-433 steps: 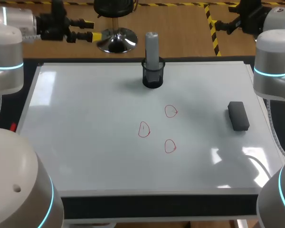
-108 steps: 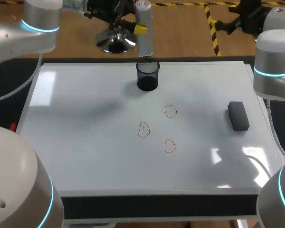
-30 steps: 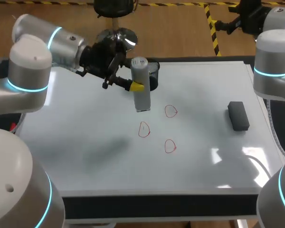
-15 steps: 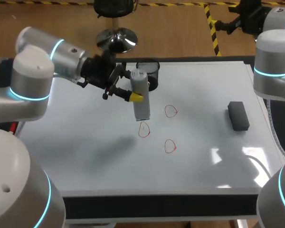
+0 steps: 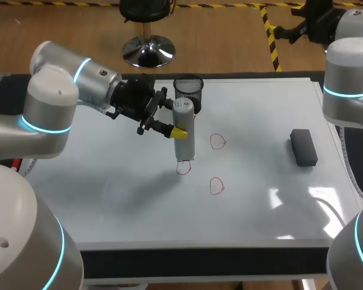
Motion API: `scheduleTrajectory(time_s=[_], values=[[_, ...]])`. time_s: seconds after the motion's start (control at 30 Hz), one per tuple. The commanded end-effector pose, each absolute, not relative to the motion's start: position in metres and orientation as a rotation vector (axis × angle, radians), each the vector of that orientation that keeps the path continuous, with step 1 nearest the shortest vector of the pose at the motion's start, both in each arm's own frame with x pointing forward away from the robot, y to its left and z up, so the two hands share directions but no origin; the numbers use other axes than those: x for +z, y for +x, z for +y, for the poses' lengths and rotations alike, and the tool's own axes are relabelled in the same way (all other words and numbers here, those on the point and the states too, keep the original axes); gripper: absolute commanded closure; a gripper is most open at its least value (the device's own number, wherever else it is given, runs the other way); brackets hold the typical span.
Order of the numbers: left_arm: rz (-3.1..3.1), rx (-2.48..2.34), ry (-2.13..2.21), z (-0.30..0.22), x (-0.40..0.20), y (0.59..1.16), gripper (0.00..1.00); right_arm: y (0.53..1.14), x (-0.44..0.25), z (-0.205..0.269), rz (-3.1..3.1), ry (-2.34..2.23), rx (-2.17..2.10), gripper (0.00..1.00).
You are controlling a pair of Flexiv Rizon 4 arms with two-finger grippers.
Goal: Pick up the inspection probe, press it on each red-marked spot on the whiteboard one by one, put down the probe, pick up the eraser, and wipe off all the red marks.
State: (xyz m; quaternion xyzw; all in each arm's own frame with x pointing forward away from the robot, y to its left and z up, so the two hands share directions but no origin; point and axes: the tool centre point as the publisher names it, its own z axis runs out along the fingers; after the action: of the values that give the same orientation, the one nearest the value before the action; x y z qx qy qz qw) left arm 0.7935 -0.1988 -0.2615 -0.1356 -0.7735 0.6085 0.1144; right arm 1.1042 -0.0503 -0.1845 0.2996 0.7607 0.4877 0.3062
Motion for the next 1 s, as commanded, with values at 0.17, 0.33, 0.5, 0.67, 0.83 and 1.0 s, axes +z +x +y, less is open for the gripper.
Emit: scheduleTrajectory(time_s=[0.17, 0.33, 0.5, 0.67, 0.83, 1.0], values=[[-2.264, 1.797, -0.39, -0.198, -0.275, 0.79, 1.0, 1.104, -0.184, -0.05, 2.013, 0.793, 1.291, 0.0], [-2.264, 1.798, -0.381, -0.195, -0.282, 0.788, 1.0, 1.104, -0.184, -0.05, 2.013, 0.793, 1.291, 0.0], [-2.268, 1.795, -0.375, -0.192, -0.286, 0.786, 1.0, 1.104, -0.184, -0.05, 2.013, 0.793, 1.291, 0.0], [-2.282, 1.791, -0.374, -0.189, -0.29, 0.786, 1.0, 1.104, -0.184, -0.05, 2.013, 0.793, 1.291, 0.0], [-2.28, 1.801, -0.372, -0.188, -0.292, 0.786, 1.0, 1.104, -0.184, -0.05, 2.013, 0.793, 1.291, 0.0], [-2.284, 1.798, -0.364, -0.187, -0.299, 0.789, 1.0, 1.104, -0.184, -0.05, 2.013, 0.793, 1.291, 0.0]])
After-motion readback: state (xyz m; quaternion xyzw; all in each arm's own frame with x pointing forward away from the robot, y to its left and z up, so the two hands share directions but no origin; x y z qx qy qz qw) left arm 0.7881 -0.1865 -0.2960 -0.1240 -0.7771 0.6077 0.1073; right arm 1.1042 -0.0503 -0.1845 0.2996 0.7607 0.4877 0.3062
